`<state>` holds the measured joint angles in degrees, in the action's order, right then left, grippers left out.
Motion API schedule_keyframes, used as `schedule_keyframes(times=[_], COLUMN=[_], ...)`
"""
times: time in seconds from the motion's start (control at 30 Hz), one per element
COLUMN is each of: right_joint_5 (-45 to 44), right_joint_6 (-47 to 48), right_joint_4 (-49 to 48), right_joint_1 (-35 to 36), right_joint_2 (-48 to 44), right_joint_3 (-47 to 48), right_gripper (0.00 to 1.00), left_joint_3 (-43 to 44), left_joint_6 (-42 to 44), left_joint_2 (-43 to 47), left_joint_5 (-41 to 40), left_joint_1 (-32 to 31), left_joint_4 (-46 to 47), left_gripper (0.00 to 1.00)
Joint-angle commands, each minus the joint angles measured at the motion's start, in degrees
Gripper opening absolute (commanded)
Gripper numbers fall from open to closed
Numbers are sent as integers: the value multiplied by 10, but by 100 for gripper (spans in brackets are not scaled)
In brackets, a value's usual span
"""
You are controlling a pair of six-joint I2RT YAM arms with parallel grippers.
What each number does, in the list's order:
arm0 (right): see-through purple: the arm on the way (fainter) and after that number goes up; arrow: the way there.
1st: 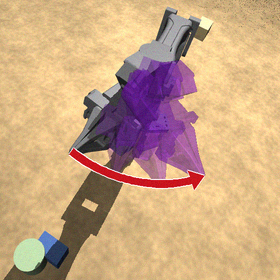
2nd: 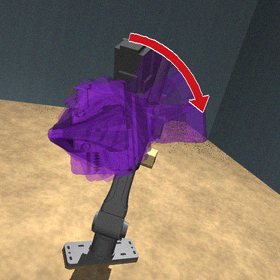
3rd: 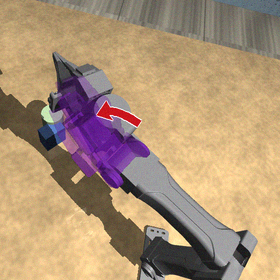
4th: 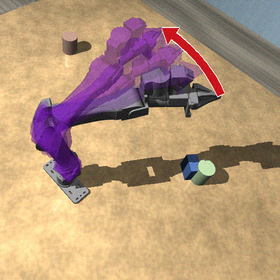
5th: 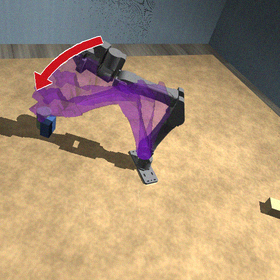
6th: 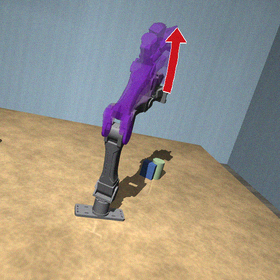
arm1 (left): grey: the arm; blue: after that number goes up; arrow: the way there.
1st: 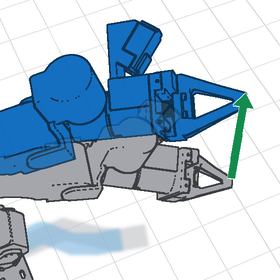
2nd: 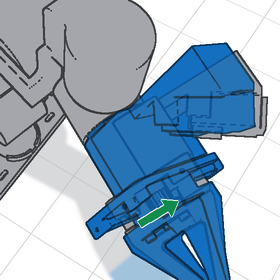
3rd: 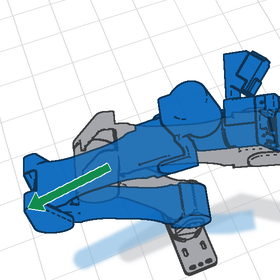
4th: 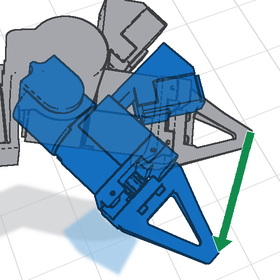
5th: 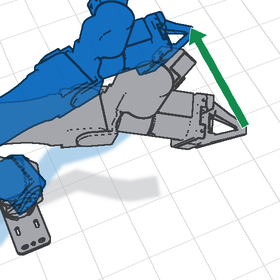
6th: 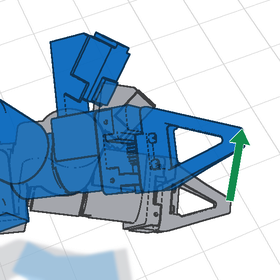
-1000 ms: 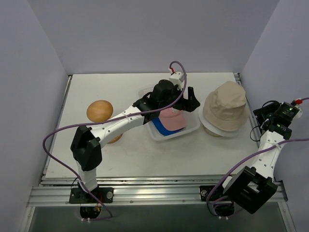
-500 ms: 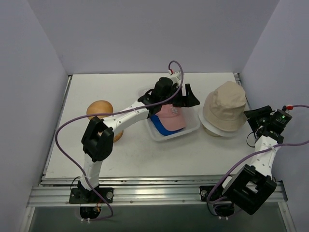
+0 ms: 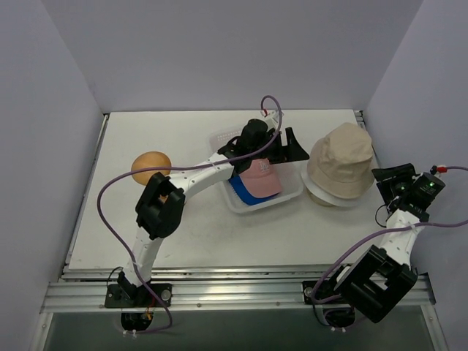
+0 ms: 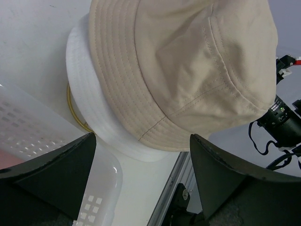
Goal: Stack the hats
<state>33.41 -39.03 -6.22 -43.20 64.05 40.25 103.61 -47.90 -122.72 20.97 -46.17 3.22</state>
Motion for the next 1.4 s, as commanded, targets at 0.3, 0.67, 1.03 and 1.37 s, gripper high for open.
schedule_keyframes(times=[0.3, 0.67, 1.03, 1.37], right_joint_5=[62, 54, 54, 54], right_joint_6=[-31, -40, -37, -59], right_joint_4=[-95, -120, -153, -182], right_joint_1=[-6, -6, -7, -6], right_joint_2=[-2, 6, 20, 24], right_joint_3=[-14, -35, -47, -55], right_gripper=[48, 41, 43, 26], left_joint_3=[68, 73, 67, 77], left_joint_6=[-29, -43, -69, -91], left_joint_2=[-40, -59, -78, -97], left_joint_5=[-8, -19, -5, 3], left_joint_1=[-9, -10, -10, -10], left_joint_4=[3, 1, 51, 85], left_gripper=[89, 89, 89, 89])
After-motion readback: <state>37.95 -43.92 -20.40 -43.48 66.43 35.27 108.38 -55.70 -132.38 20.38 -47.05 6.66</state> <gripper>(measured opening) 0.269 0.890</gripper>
